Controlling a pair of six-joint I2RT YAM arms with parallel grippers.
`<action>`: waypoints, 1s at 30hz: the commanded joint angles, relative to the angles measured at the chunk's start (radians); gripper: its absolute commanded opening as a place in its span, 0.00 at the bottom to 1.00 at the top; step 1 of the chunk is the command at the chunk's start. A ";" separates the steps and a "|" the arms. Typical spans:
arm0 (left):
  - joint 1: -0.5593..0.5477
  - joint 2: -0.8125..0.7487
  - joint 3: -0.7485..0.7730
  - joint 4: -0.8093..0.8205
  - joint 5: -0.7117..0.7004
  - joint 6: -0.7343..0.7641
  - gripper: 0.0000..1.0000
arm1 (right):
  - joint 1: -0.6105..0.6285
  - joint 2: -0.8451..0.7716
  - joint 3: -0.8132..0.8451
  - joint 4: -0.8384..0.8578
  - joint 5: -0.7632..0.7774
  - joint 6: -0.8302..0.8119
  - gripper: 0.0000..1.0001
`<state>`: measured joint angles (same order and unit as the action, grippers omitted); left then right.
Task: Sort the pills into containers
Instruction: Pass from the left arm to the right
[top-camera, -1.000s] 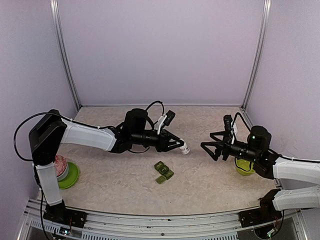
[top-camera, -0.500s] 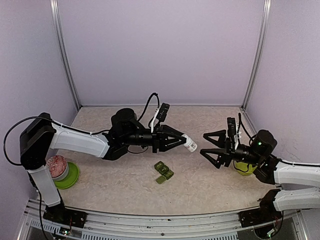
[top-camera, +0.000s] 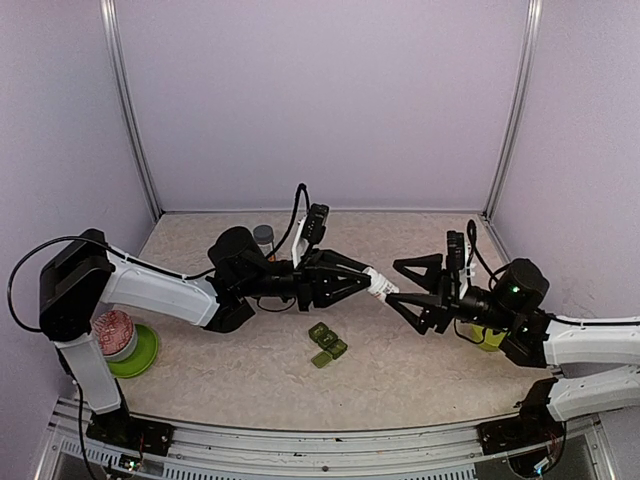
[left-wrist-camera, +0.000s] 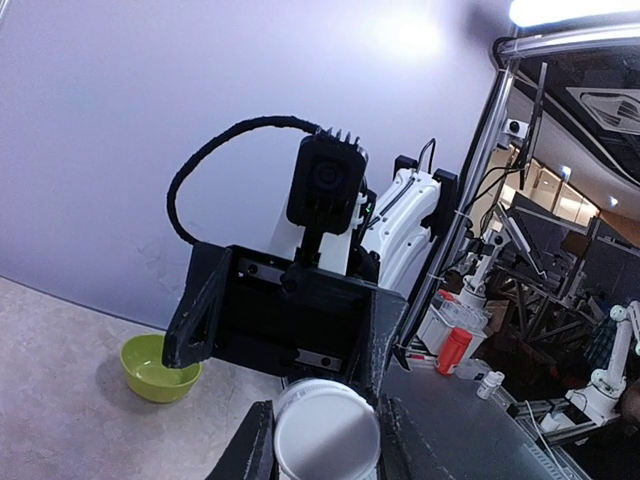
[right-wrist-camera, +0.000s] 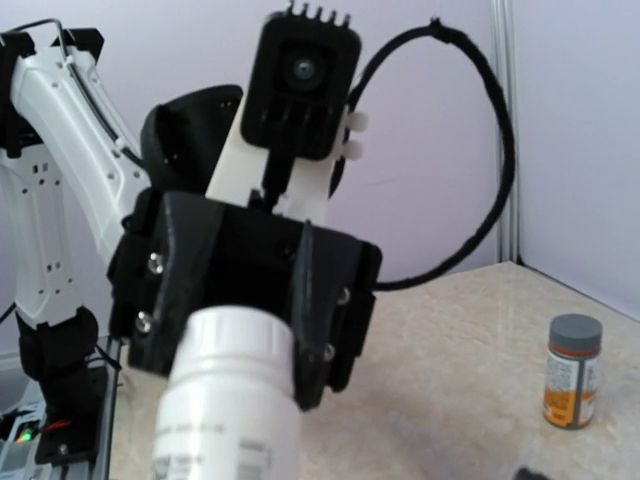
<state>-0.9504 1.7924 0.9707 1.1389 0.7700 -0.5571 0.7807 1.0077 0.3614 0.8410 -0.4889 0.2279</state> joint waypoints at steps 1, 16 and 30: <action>-0.007 0.006 -0.015 0.110 -0.005 -0.028 0.09 | 0.029 0.038 0.043 0.043 0.032 -0.021 0.81; -0.013 0.040 0.000 0.096 -0.037 -0.018 0.09 | 0.076 0.104 0.077 0.094 0.021 -0.034 0.66; -0.013 0.046 0.008 0.086 -0.050 -0.006 0.09 | 0.080 0.128 0.072 0.105 0.018 -0.029 0.41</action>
<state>-0.9565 1.8275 0.9638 1.2148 0.7261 -0.5762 0.8509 1.1336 0.4160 0.9142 -0.4747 0.1993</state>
